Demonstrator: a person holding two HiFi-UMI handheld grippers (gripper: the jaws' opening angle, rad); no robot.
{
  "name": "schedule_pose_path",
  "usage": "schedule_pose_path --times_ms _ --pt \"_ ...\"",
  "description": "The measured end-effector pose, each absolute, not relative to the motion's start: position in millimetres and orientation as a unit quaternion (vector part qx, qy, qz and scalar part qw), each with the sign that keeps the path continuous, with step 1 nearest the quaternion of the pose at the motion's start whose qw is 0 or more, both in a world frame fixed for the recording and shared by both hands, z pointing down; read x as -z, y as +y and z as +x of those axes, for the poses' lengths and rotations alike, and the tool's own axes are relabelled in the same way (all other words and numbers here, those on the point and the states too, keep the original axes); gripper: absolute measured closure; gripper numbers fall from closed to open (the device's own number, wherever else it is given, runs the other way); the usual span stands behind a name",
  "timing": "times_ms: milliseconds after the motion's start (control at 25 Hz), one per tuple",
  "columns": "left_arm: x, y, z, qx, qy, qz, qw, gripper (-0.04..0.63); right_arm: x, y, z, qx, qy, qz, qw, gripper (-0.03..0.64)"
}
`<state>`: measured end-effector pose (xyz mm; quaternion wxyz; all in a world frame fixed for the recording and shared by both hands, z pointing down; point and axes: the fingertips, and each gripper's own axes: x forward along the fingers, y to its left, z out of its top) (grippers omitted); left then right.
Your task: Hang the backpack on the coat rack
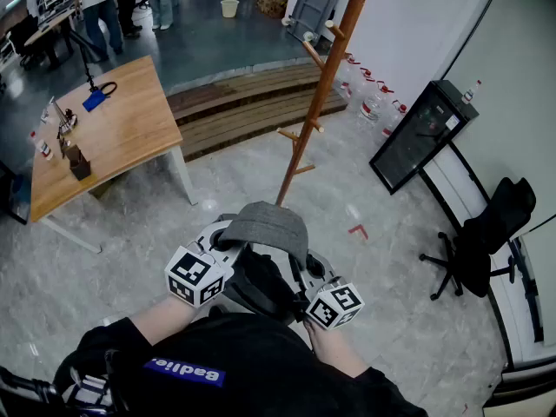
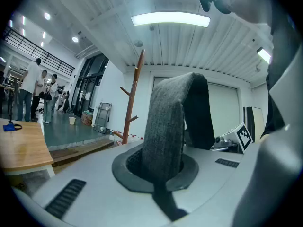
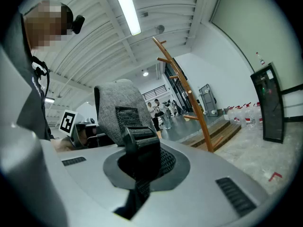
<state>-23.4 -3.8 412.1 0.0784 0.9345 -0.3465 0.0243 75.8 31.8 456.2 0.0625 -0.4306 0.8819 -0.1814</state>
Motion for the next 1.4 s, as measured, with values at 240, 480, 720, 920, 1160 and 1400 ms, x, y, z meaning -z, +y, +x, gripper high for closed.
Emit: schedule_pose_path --times_ms 240,480,720,920,1160,1400 --pt "-412 -8 -20 -0.025 -0.347 0.934 0.075 0.588 -457 28 78 0.188 0.879 -0.433 0.066 0.611" --pt "-414 -16 -12 -0.028 -0.350 0.933 0.076 0.588 -458 20 84 0.186 0.883 -0.426 0.068 0.611" --pt "-424 -29 -4 -0.038 -0.370 0.925 0.080 0.588 -469 9 92 0.195 0.888 -0.411 0.062 0.611" --pt "-430 -46 0 -0.038 -0.399 0.913 0.079 0.588 -476 -3 100 0.204 0.899 -0.382 0.059 0.611" --pt "-441 -78 7 -0.037 -0.424 0.902 0.080 0.588 -480 -27 111 0.202 0.908 -0.363 0.052 0.611" --pt "-442 -127 6 -0.032 -0.396 0.914 0.080 0.588 -483 -69 104 0.200 0.899 -0.387 0.047 0.611"
